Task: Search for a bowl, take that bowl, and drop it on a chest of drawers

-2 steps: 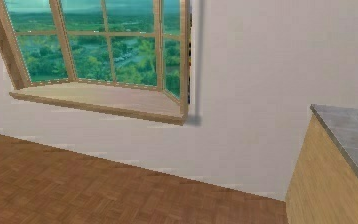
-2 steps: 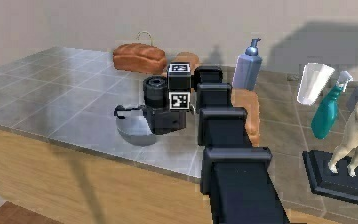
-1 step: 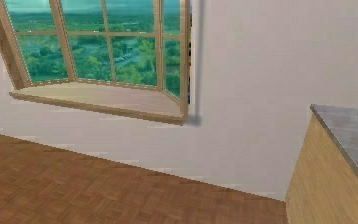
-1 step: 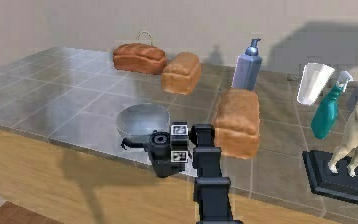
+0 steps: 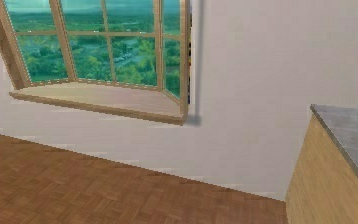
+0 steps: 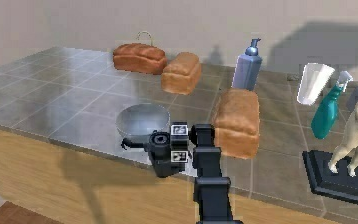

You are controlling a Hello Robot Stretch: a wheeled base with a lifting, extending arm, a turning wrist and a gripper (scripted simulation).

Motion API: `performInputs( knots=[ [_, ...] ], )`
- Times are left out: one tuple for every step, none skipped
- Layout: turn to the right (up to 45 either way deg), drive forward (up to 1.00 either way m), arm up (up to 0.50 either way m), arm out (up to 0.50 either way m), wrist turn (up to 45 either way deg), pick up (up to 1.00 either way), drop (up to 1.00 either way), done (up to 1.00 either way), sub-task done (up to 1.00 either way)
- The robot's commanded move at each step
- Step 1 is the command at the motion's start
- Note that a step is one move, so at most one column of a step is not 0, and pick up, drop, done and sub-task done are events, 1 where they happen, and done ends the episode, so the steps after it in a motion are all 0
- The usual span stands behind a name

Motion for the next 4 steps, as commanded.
performInputs(
  knots=[
    [0.0, 0.0, 0.1, 0.0, 0.0, 0.0, 0.0, 0.0, 0.0],
    [0.0, 0.0, 0.02, 0.0, 0.0, 0.0, 0.0, 0.0, 0.0],
    [0.0, 0.0, 0.0, 0.0, -45.0, 0.0, 0.0, 0.0, 0.0],
    [0.0, 0.0, 0.0, 0.0, -45.0, 0.0, 0.0, 0.0, 0.0]
  ],
)
